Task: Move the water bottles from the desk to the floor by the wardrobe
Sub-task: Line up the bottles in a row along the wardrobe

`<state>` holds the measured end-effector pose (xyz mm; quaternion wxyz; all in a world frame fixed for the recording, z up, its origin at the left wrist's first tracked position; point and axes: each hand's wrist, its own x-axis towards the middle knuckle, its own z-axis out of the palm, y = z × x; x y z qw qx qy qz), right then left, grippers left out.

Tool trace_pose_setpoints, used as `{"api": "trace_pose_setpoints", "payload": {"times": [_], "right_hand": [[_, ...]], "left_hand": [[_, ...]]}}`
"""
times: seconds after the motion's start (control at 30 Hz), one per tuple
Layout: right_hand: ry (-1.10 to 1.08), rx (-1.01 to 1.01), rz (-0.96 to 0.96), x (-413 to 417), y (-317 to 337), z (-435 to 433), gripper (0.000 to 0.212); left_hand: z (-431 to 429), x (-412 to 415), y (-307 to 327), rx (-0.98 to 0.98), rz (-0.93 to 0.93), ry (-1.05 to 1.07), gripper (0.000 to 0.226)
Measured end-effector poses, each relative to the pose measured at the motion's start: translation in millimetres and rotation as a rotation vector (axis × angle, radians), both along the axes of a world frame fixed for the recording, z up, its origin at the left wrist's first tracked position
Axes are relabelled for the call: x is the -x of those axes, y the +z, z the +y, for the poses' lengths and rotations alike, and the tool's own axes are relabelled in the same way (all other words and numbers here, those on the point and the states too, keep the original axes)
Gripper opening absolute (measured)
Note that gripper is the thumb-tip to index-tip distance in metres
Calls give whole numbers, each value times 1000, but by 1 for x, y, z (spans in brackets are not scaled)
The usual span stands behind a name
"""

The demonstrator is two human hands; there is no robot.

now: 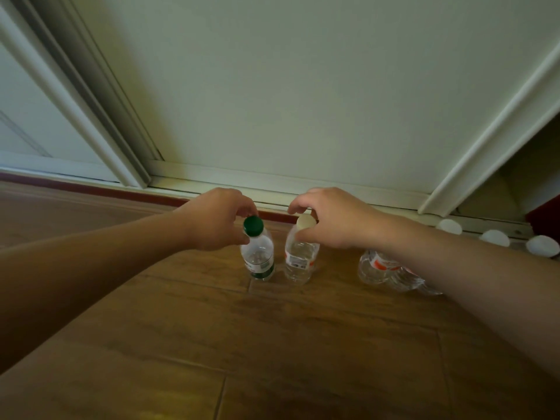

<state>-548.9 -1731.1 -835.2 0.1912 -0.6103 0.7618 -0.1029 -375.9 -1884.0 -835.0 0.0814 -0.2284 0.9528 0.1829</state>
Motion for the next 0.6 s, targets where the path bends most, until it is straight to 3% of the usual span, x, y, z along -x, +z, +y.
{"api": "trace_pose_setpoints", "payload": {"times": [0.4, 0.6], "right_hand": [[-9, -53, 18, 4, -8, -1, 32], [-54, -70, 25, 9, -2, 8, 37]], "left_hand": [[7, 7, -7, -52, 29, -31, 38], [11, 21, 1, -65, 88, 10, 35]]}}
